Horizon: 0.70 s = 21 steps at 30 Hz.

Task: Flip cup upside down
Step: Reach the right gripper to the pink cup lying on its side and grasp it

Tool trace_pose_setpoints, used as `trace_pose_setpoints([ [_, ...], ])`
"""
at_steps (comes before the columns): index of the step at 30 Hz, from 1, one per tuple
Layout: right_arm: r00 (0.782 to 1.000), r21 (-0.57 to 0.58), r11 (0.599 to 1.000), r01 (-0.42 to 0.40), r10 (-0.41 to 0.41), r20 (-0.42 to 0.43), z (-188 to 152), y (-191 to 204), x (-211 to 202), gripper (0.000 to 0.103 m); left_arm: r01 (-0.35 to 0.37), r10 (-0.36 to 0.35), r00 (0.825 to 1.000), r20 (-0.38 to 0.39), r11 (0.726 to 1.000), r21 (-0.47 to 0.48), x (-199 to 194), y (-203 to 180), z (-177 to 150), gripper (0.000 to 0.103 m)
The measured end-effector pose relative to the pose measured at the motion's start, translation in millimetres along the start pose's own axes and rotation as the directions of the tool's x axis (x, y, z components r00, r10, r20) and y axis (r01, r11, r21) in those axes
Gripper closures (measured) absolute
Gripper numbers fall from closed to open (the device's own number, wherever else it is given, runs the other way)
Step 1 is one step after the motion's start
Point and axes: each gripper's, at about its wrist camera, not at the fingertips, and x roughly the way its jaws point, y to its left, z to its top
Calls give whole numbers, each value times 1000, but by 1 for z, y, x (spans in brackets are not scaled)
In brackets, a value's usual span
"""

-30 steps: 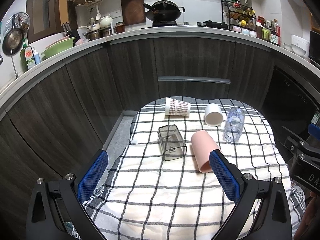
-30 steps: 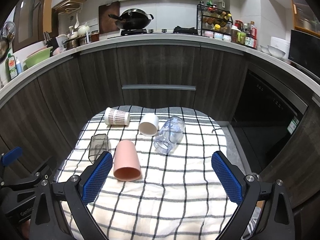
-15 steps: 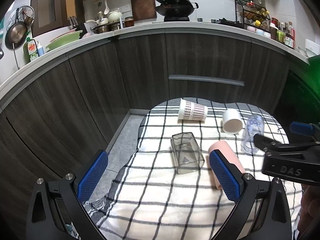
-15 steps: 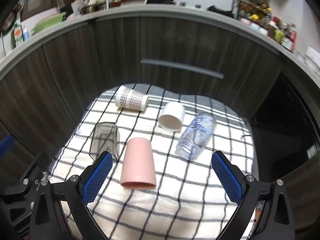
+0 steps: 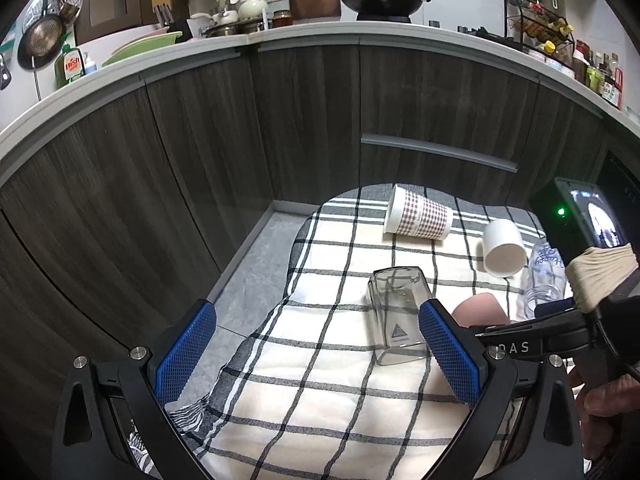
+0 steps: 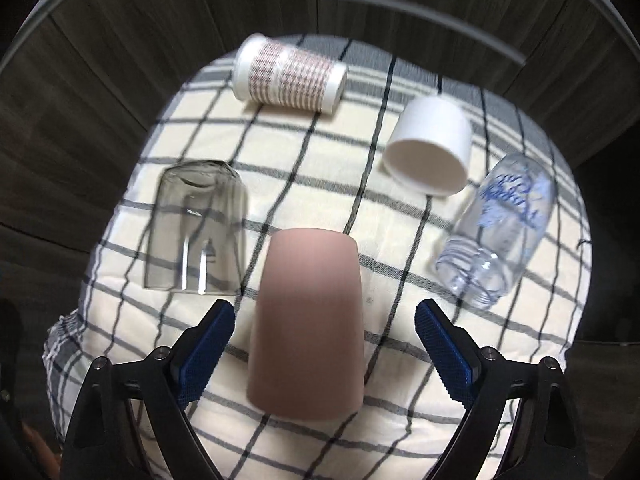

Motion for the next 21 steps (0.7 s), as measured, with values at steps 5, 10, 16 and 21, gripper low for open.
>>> trace_pose_setpoints([
  [5,996,23,999,-26,28,-86,4,-4,24,14,4,-4,1000,-17,1000,-5,9,2,-3,0],
  [10,990,30,998,-60,64,-128,3,-1,38,32,8,-9,999,-33,1000,-23,13,6,-6,0],
  [16,988,63,994,-87,94,-120,-2,-1,37,33,11,-12,999,-33,1000,-25,8,11,-8,0],
  [21,989,84,991,-102,110,-99,-11,0,23,33,32,-32,999,-18,999,-24,-10,16,-8,0],
])
